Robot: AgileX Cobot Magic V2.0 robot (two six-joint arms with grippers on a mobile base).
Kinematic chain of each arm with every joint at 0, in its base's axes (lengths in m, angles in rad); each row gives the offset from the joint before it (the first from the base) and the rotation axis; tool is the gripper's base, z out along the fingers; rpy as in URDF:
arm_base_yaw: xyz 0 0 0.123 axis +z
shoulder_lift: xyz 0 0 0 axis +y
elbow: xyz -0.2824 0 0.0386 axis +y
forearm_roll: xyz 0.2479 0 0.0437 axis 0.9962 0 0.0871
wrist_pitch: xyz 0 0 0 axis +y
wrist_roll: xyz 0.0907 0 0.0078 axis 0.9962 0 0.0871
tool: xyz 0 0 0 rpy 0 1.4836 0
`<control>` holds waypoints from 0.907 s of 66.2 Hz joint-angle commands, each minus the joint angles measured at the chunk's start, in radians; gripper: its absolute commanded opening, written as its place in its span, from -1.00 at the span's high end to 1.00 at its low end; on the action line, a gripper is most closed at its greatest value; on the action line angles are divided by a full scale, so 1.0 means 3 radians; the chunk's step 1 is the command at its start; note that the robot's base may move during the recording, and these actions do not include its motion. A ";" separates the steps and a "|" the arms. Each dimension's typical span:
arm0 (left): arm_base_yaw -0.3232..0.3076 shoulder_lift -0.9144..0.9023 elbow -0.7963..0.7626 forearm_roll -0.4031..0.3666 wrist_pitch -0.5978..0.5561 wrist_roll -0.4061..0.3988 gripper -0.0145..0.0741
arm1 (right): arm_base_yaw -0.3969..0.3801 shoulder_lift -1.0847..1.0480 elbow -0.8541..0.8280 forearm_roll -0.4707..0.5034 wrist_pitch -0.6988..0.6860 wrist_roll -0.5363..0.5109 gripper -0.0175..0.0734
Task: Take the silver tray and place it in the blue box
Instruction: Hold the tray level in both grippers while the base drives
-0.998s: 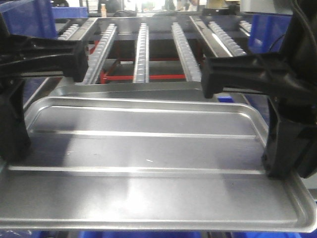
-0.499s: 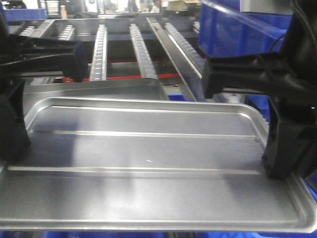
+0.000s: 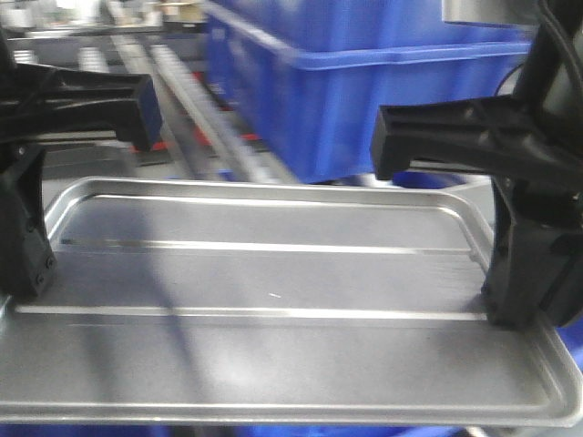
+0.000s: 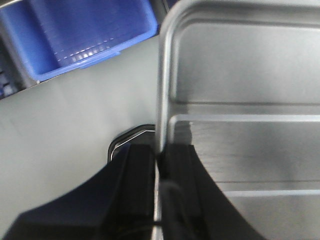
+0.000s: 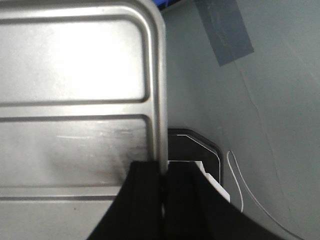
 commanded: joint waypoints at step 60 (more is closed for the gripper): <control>-0.0036 -0.0088 -0.0086 0.0013 -0.0097 -0.0034 0.66 | 0.0003 -0.0093 -0.0091 -0.0074 -0.0139 0.0015 0.49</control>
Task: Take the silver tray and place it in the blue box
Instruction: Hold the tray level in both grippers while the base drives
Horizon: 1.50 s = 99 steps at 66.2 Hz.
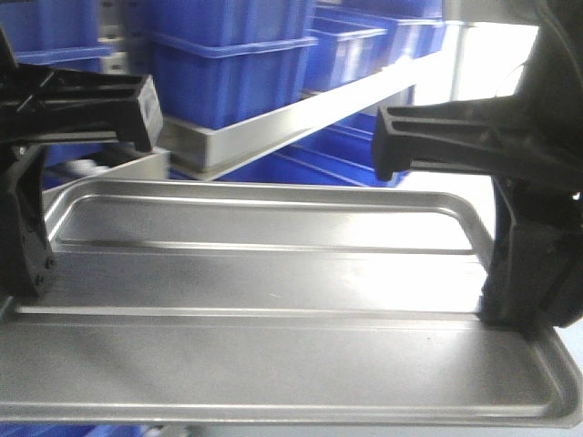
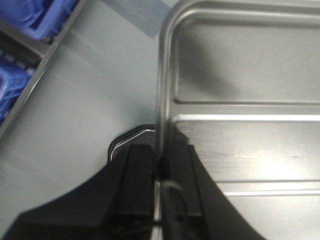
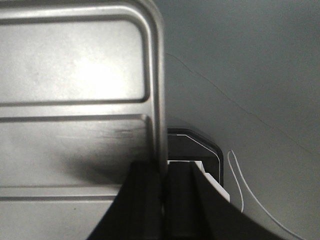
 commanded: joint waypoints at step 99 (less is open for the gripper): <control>-0.0029 -0.0088 -0.0086 0.0013 -0.0097 -0.0034 0.66 | 0.0003 -0.0093 -0.0091 -0.0074 -0.0139 0.0015 0.49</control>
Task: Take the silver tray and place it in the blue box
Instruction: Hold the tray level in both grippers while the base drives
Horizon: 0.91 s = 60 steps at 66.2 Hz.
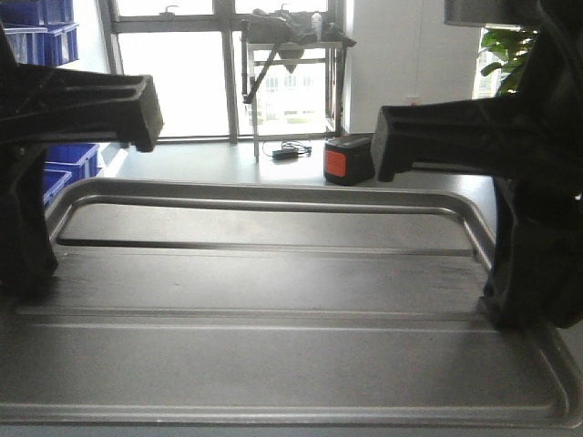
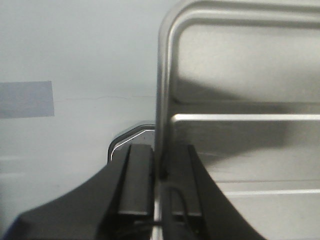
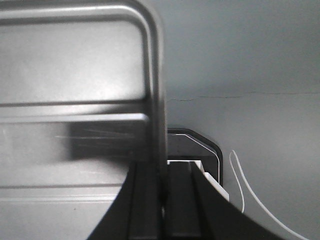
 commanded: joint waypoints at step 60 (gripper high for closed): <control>-0.0022 -0.0088 -0.0086 0.0013 -0.0097 -0.0034 0.66 | 0.0003 -0.0093 -0.0091 -0.0074 -0.0152 0.0015 0.49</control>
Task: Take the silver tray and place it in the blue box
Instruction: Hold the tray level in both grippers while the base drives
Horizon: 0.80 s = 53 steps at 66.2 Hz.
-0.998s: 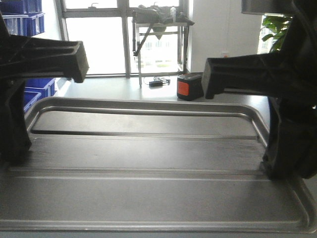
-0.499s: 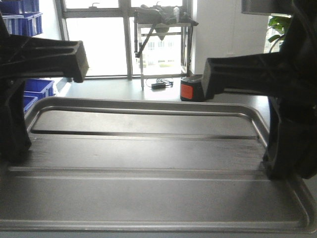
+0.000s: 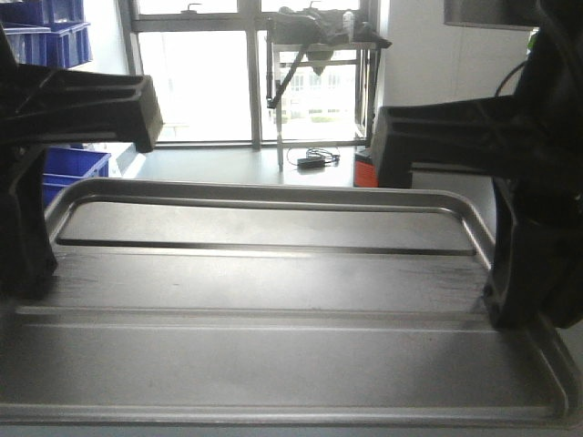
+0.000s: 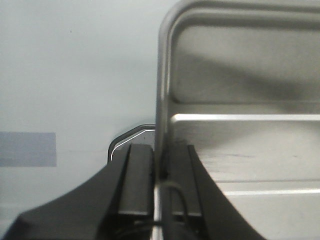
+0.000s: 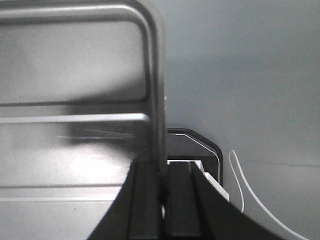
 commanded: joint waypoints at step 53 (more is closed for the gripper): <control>-0.0022 -0.0088 -0.0086 0.0028 -0.0097 -0.0034 0.66 | 0.0003 -0.0093 -0.0091 -0.0074 -0.0144 0.0015 0.49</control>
